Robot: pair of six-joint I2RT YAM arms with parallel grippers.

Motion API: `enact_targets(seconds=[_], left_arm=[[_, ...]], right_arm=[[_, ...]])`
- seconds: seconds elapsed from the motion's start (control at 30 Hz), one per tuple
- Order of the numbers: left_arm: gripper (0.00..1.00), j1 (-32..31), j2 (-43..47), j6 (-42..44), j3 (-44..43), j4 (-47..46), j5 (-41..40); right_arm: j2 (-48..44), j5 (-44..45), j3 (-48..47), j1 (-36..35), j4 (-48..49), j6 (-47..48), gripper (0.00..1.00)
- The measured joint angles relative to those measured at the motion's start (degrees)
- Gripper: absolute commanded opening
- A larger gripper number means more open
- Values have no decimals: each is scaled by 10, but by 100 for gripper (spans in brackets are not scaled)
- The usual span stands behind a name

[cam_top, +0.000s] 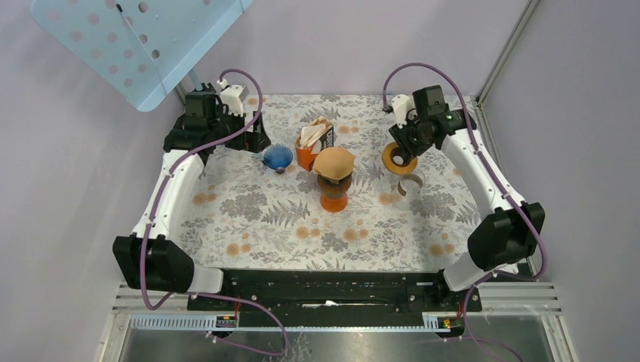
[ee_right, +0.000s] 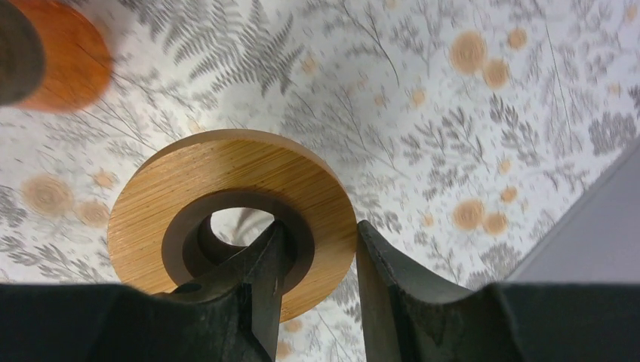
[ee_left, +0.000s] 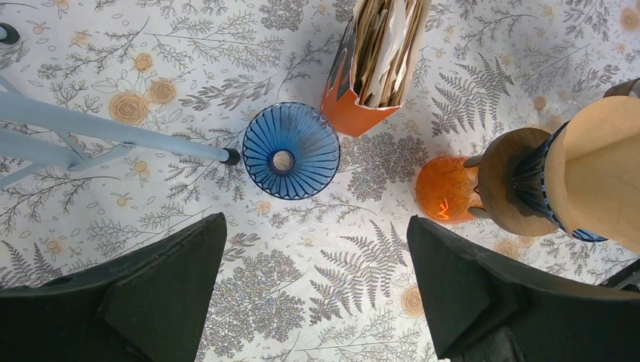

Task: Place the coffee filter in the dripper
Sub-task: Place the dripper holder onto the coffee server.

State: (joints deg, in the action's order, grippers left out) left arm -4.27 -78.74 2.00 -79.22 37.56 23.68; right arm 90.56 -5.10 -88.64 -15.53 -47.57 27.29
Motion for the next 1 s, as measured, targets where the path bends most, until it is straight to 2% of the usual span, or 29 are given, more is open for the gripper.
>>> enact_targets(seconds=[0.43,1.0], left_arm=[[99,0,-16,1,0,1,14],[99,0,-17,1,0,1,19]], right_arm=[[-13,34,43,29,-57,30,26],[-4,42,84,50,-42,44,26]])
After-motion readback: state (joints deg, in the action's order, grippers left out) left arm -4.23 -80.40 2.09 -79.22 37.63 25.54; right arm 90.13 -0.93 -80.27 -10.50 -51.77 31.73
